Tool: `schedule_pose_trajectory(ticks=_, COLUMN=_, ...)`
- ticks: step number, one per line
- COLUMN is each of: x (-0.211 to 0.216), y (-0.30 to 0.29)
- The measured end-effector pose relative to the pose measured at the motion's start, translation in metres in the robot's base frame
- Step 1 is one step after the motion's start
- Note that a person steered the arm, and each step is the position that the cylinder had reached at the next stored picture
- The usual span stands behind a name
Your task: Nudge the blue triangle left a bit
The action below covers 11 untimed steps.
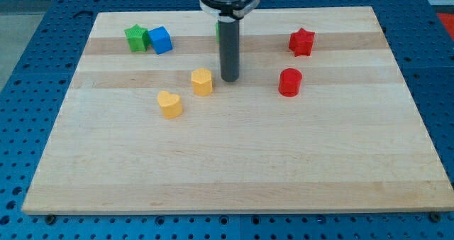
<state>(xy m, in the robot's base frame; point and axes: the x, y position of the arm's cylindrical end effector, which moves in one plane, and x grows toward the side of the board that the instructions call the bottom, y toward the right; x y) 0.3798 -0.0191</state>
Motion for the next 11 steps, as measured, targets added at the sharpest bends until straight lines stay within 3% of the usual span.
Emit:
schedule_pose_trajectory(ticks=2, x=-0.040, y=-0.023)
schedule_pose_trajectory(ticks=4, x=0.004, y=0.010)
schedule_pose_trajectory(ticks=6, x=-0.036, y=0.053)
schedule_pose_trajectory(ticks=9, x=-0.040, y=-0.020)
schedule_pose_trajectory(ticks=11, x=-0.034, y=0.028)
